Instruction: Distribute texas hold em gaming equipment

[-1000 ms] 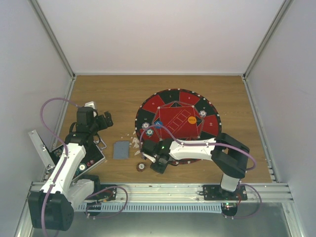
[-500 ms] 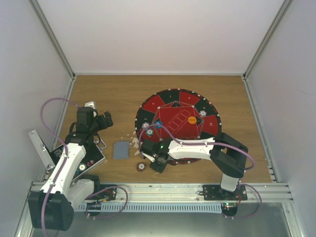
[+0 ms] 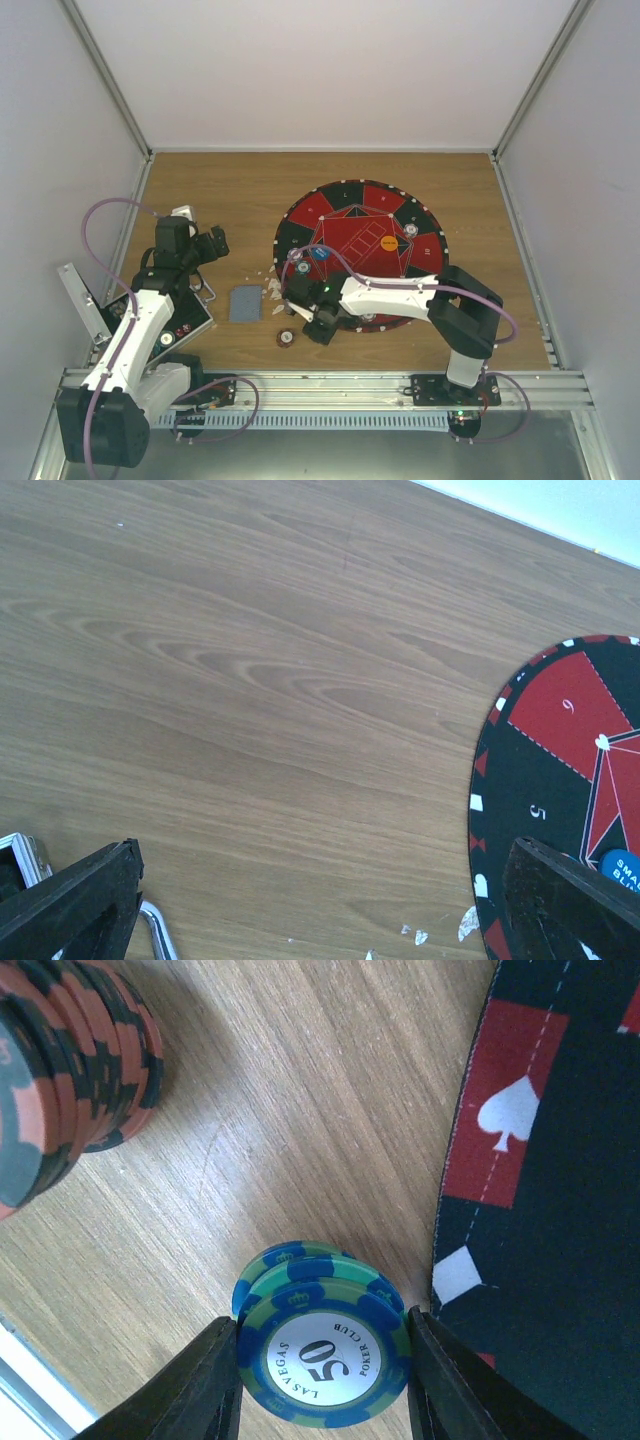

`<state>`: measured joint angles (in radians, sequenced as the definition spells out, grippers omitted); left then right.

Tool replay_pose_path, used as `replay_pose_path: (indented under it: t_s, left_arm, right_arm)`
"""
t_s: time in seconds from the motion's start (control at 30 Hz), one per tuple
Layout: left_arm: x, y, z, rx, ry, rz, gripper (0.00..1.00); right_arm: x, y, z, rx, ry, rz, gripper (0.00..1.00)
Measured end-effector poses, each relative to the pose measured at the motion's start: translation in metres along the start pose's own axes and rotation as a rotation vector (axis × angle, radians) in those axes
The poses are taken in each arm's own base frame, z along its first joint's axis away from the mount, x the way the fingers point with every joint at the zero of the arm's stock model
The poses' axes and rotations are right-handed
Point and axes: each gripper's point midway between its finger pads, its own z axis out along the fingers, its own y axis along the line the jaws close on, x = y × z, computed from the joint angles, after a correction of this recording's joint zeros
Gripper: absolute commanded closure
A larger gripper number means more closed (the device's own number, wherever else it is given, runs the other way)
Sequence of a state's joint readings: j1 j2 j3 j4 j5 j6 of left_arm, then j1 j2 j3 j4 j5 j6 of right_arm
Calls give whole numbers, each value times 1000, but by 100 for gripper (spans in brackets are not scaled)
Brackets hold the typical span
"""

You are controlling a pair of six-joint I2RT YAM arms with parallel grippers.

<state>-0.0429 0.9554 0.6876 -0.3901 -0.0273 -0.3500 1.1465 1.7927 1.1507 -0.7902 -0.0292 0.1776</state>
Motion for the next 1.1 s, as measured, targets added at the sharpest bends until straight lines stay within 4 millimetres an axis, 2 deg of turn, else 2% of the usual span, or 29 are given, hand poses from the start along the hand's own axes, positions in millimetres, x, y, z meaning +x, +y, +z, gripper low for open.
replay_pose_path:
  t_s: [0.3, 0.57, 0.83, 0.9, 1.0, 1.1]
  left_arm:
    - [0, 0, 0, 0, 0, 0, 1]
    - [0, 0, 0, 0, 0, 0, 1]
    - [3, 1, 1, -2, 6, 1, 1]
    - [3, 1, 1, -3, 8, 1, 1]
    - [4, 1, 1, -3, 9, 1, 1]
    - [4, 1, 1, -3, 9, 1, 1]
  right_arm:
    - [0, 4, 1, -31, 1, -9, 64]
    - [10, 2, 11, -23, 14, -16, 56]
    - [9, 4, 13, -6, 2, -43, 45]
    - [8, 5, 14, -7, -5, -45, 45]
    - [8, 5, 14, -7, -13, -48, 54]
    - [7, 3, 15, 3, -19, -48, 68]
